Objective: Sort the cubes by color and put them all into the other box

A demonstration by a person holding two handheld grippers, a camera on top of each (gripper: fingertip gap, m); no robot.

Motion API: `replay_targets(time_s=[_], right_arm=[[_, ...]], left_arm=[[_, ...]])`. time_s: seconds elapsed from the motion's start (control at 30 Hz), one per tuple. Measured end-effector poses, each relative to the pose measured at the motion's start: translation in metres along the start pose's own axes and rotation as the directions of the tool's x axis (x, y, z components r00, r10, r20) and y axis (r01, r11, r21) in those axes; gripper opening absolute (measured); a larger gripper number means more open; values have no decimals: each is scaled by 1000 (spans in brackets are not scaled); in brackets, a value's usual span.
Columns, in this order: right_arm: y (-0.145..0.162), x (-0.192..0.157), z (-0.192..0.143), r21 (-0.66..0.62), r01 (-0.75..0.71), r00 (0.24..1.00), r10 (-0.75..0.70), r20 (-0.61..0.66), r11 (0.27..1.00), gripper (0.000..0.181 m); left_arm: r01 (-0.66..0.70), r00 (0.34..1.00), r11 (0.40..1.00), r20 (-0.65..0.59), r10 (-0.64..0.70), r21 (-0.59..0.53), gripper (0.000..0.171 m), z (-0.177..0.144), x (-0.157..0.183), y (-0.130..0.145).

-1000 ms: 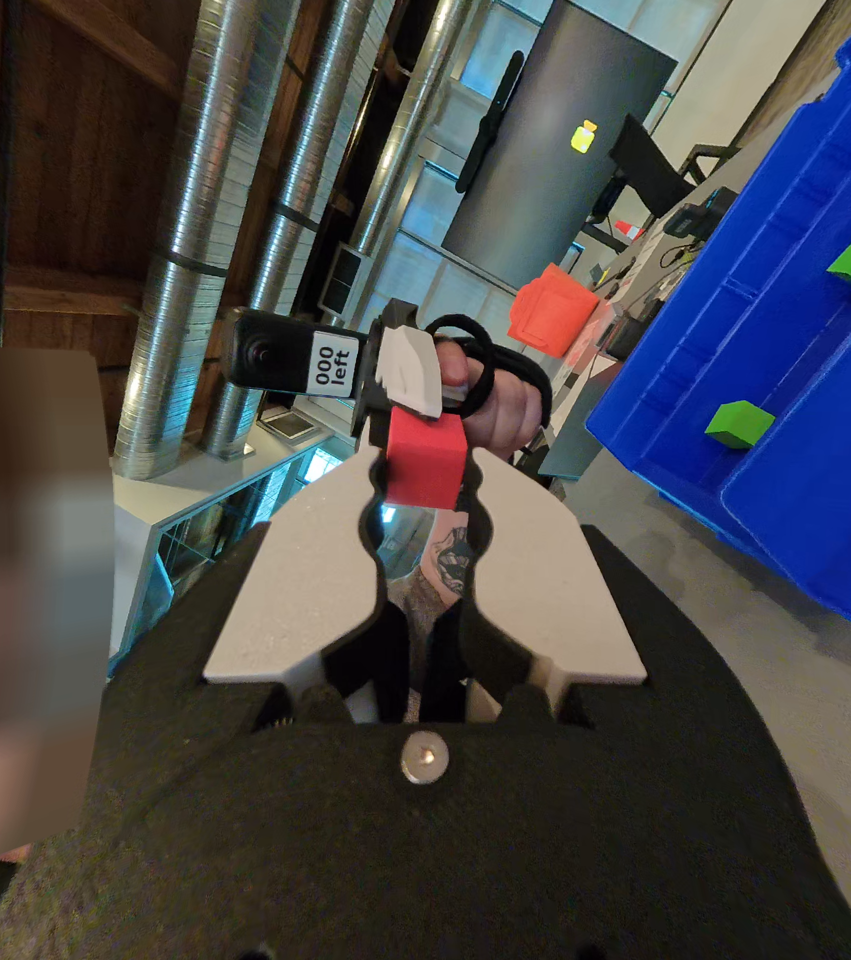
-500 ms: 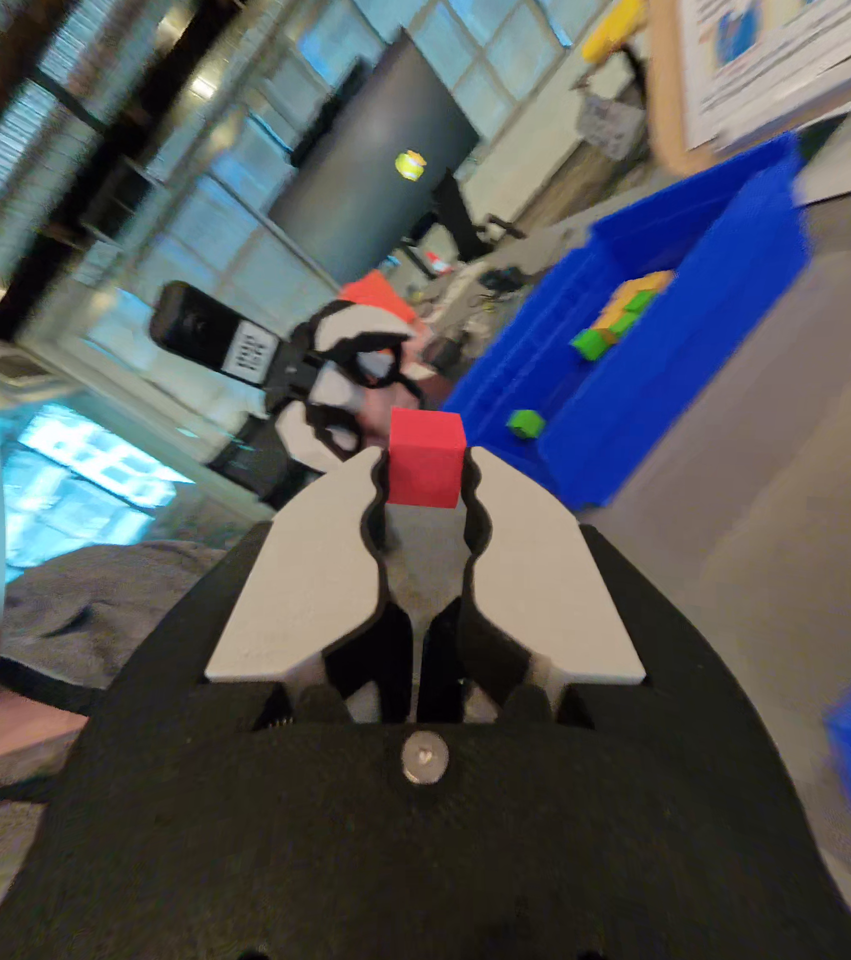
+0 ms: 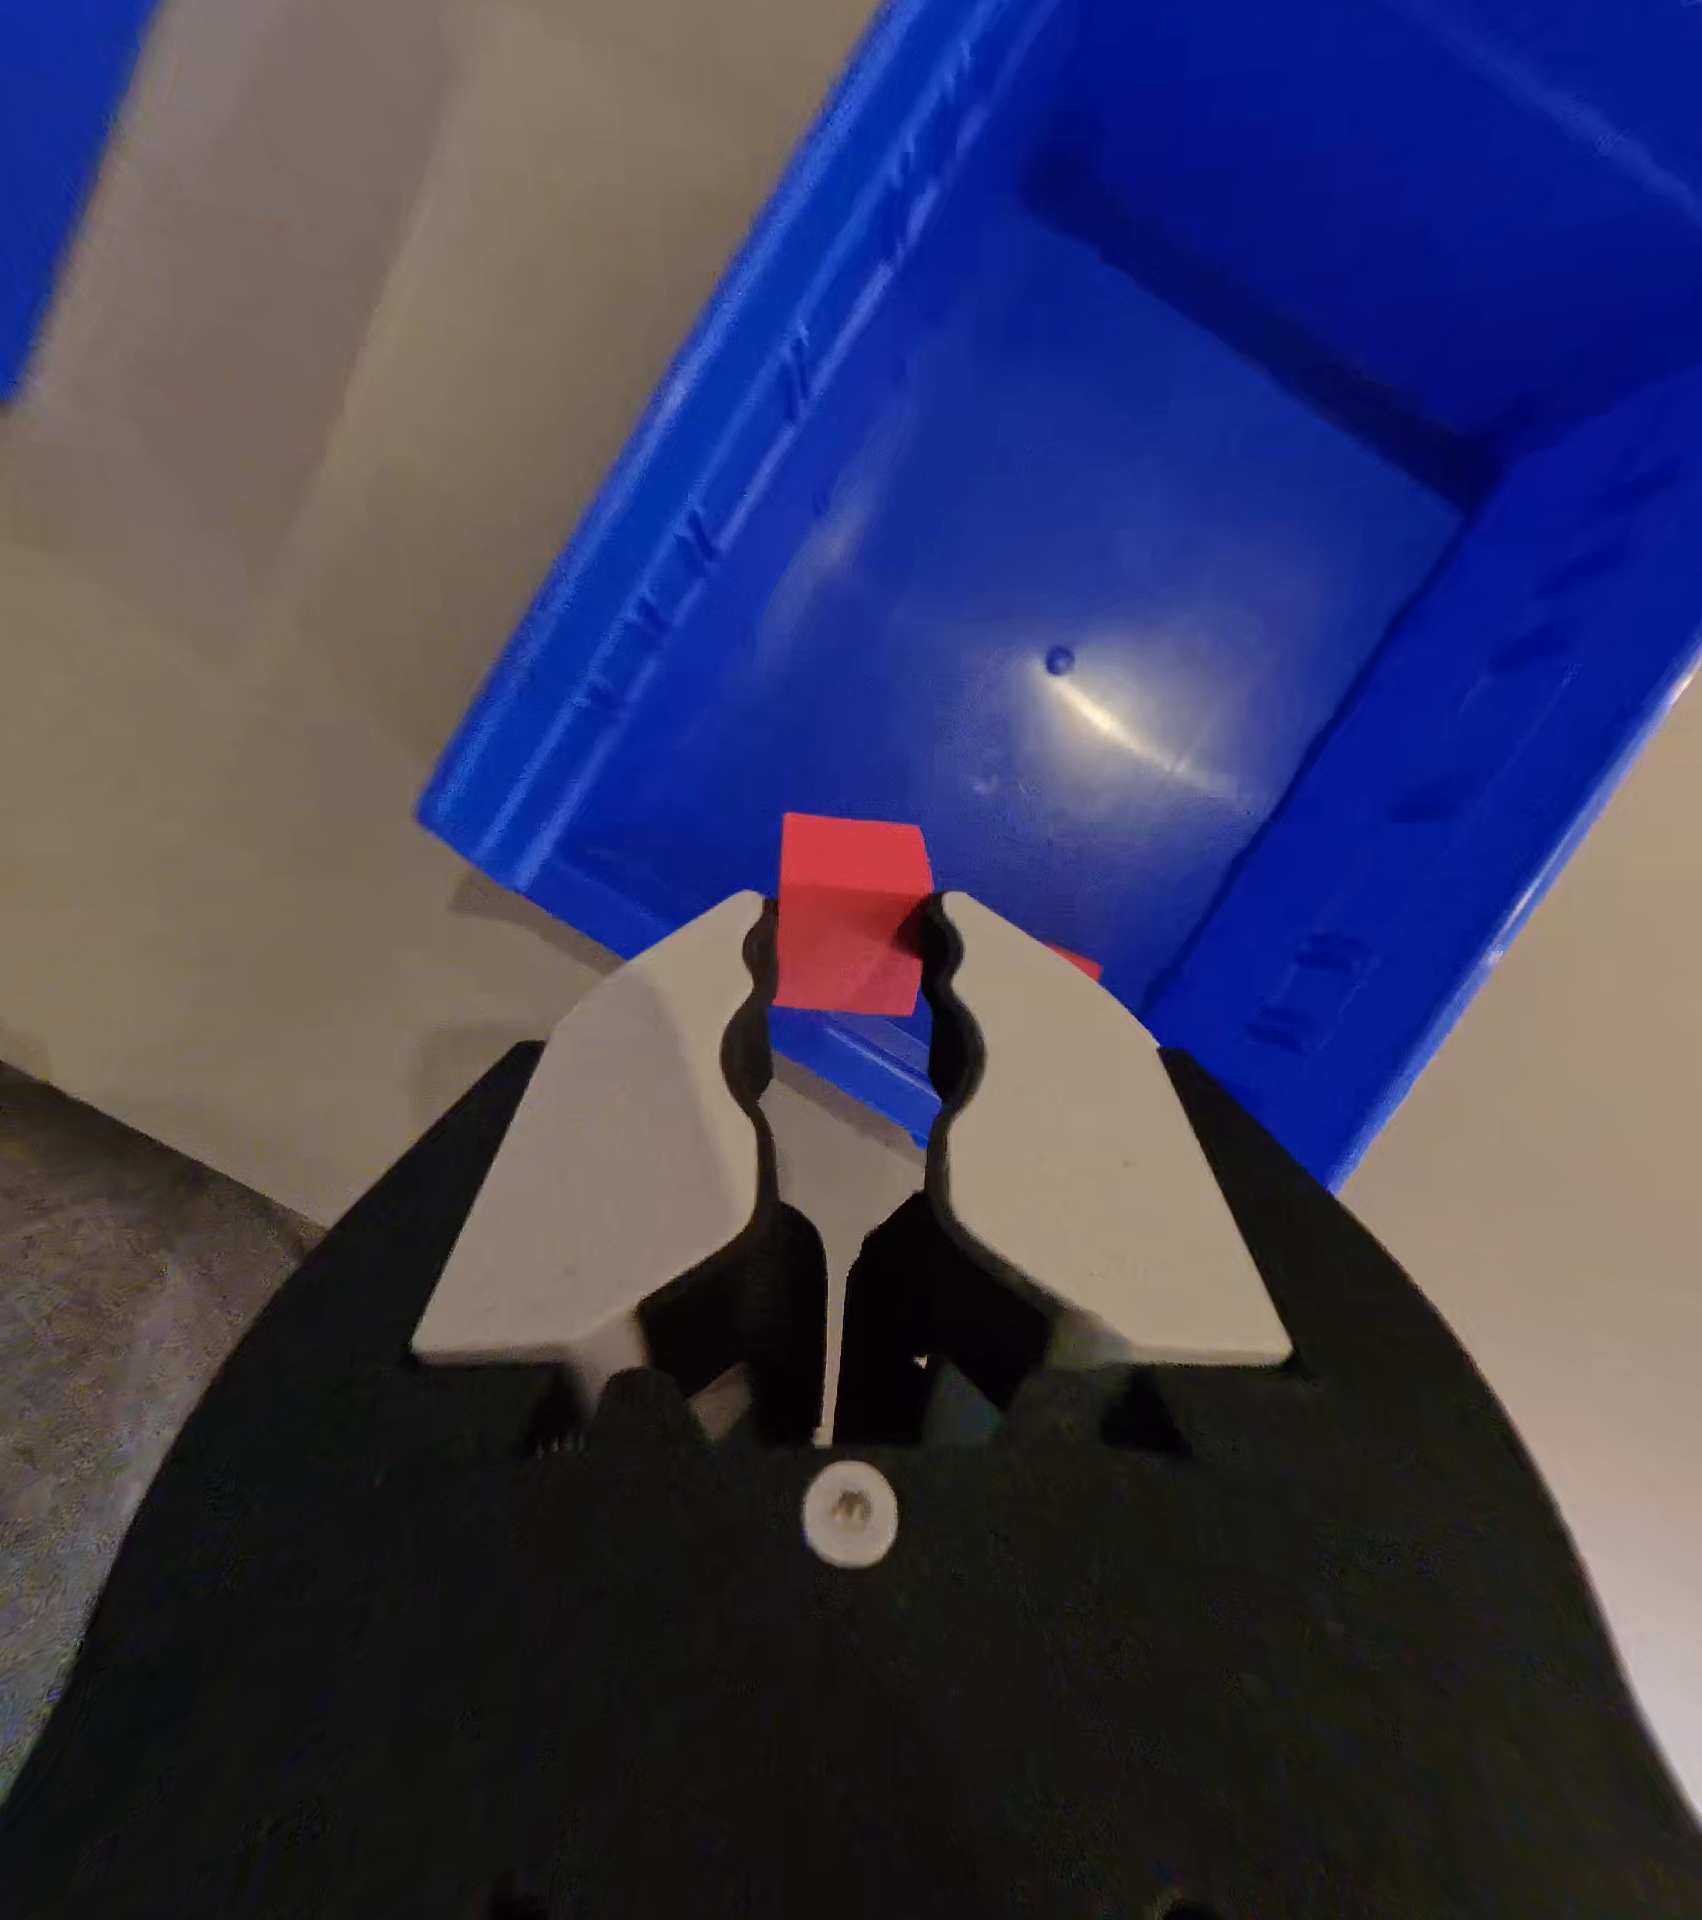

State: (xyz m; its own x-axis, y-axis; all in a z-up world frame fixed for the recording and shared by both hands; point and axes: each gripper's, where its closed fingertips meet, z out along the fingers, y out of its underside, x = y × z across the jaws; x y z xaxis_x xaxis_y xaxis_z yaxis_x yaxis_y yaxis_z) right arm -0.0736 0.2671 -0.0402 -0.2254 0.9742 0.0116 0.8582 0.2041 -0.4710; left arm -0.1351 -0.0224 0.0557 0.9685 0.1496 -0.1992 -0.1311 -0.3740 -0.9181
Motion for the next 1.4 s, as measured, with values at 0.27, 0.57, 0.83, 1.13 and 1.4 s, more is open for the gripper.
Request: replay_targets(time_s=[0.27, 0.57, 0.83, 1.13, 1.4], right_arm=[[39, 26, 61, -276, -23, 1000, 21, -10, 961, 27], [59, 35, 83, -379, -51, 999, 41, -34, 924, 27], [73, 52, 78, -459, -92, 992, 44, -115, 884, 27], [85, 43, 83, -541, -117, 993, 98, -65, 833, 35], [76, 40, 80, -521, -116, 993, 97, -64, 845, 54]], left_arm=[[-24, 998, 998, 63, 28, -54, 70, -2, -6, 14], [3, 996, 999, 93, 2, -48, 69, -7, -17, 18], [28, 994, 999, 108, -25, -30, 66, -11, -23, 17], [43, 991, 999, 125, -40, -22, 66, -16, -28, 17], [53, 991, 998, 126, -49, -25, 65, -17, -31, 19]])
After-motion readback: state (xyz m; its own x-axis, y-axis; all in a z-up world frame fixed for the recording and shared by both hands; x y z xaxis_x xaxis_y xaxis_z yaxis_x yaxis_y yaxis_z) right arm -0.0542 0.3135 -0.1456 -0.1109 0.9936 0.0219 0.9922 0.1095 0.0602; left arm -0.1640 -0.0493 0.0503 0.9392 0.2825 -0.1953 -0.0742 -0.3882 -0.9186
